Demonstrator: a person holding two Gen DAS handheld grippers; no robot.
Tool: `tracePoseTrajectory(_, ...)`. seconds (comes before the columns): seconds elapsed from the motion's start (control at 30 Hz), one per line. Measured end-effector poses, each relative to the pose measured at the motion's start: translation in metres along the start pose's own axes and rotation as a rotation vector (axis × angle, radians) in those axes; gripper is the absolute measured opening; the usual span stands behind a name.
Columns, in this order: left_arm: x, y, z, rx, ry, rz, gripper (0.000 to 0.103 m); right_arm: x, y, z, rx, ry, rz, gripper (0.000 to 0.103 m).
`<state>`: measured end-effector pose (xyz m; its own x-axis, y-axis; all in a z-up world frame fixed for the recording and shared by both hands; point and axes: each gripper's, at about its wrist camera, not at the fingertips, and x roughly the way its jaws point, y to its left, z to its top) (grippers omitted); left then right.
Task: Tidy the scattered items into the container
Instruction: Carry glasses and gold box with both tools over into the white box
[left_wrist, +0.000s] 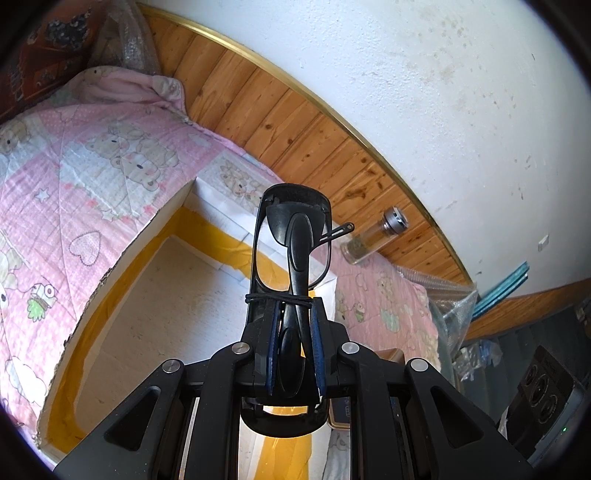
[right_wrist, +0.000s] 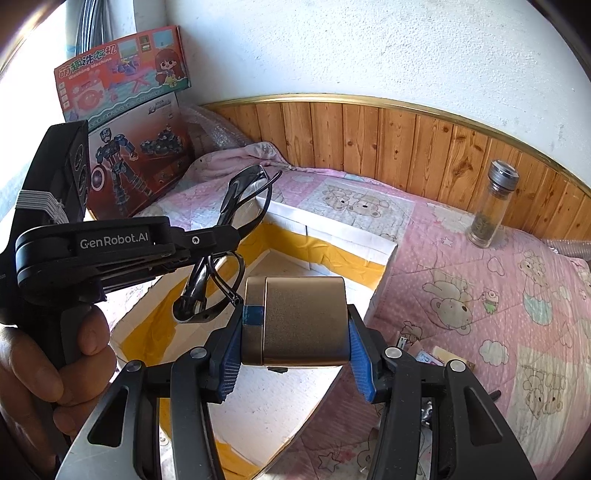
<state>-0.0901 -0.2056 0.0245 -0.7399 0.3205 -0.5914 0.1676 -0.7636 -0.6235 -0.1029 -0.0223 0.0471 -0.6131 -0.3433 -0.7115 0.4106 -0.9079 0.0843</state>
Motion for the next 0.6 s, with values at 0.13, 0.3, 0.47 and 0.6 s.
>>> tracePoseTrajectory(0.13, 0.002, 0.001, 0.005, 0.005, -0.002, 0.005, 0.016, 0.003, 0.003, 0.003, -0.007, 0.000, 0.004, 0.052)
tracePoseTrajectory(0.3, 0.002, 0.007, 0.011, -0.005, -0.005, 0.009, 0.016, 0.007, 0.006, 0.008, -0.016, -0.001, 0.005, 0.052)
tracePoseTrajectory(0.47, 0.003, 0.013, 0.018, -0.002, -0.006, 0.026, 0.016, 0.010, 0.006, 0.012, -0.024, -0.005, 0.003, 0.052)
tracePoseTrajectory(0.6, 0.011, 0.019, 0.023, 0.007, 0.010, 0.047, 0.016, 0.013, 0.004, 0.016, -0.029, -0.007, 0.000, 0.052)
